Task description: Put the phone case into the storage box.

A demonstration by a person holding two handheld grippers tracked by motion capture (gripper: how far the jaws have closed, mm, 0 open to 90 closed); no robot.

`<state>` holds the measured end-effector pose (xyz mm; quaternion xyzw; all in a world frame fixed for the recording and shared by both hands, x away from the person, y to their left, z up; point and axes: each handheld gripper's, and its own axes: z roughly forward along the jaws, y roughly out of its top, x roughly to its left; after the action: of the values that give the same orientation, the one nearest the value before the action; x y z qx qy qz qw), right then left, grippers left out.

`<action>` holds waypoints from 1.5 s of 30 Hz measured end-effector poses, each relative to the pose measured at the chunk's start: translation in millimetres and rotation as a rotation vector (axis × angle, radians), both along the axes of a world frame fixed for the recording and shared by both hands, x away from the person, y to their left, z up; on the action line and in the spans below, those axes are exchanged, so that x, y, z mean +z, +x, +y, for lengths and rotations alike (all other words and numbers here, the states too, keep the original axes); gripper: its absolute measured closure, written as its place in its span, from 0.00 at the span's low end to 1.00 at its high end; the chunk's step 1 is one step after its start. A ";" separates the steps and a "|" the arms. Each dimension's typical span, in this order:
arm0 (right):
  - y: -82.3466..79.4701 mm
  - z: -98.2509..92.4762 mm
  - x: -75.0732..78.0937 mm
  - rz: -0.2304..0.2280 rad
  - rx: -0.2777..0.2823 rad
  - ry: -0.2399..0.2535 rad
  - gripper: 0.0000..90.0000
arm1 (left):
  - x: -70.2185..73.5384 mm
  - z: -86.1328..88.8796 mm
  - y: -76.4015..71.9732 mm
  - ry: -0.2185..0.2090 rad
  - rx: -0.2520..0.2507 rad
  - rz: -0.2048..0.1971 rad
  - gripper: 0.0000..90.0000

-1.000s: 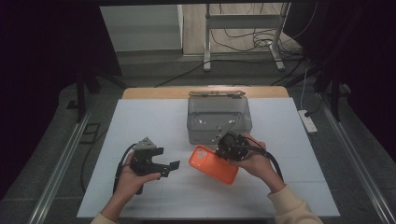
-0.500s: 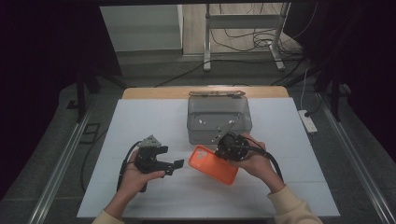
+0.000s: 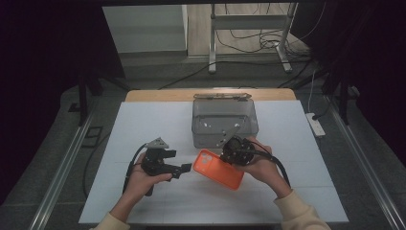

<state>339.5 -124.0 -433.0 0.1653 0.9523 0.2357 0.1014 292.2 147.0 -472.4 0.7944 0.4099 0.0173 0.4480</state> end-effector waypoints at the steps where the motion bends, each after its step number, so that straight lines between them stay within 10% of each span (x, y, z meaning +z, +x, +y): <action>1: 0.0 -0.1 0.0 0.000 0.000 0.000 0.98 | -0.1 -0.7 0.4 -0.001 -0.002 0.002 0.11; 45: -3.2 2.7 -0.2 -0.023 0.029 -0.005 0.98 | -2.1 -28.1 17.7 -0.025 -0.087 0.053 0.20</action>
<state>336.3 -121.3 -433.2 0.1484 0.9540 0.2364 0.1092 309.9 118.9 -474.5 0.8061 0.3866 -0.0284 0.4472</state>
